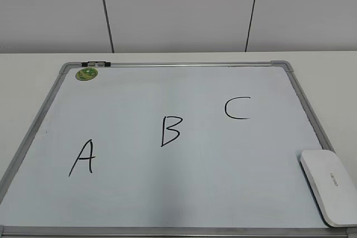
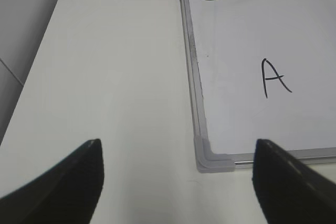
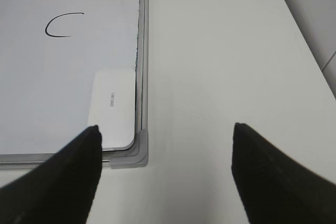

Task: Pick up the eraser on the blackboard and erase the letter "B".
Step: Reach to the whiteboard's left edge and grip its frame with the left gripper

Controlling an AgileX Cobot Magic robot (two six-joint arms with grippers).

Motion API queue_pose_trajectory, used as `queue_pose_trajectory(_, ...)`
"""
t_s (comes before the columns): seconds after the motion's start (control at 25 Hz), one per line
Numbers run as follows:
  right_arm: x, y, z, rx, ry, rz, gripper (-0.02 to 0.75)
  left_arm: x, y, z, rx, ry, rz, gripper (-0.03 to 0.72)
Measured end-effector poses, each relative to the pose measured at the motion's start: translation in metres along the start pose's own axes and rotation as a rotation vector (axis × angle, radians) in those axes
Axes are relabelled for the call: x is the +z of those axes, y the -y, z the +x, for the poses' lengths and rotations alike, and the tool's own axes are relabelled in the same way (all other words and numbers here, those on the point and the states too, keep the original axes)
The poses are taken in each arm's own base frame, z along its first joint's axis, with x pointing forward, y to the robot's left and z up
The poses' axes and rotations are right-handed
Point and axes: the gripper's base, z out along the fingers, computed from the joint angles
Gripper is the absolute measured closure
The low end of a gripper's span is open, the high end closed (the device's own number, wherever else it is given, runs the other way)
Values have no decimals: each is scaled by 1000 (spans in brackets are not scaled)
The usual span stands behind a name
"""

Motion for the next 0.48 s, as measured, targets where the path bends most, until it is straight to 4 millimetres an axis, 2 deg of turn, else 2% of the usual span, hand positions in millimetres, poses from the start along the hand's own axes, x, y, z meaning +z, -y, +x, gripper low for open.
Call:
queue_pose_trajectory(0.16,0,0,0,0,0,0,147,0,0,0,0,0,0,44)
queue_pose_trajectory(0.36,0,0,0,0,0,0,147,0,0,0,0,0,0,118)
queue_pose_trajectory(0.48,0,0,0,0,0,0,147,0,0,0,0,0,0,132)
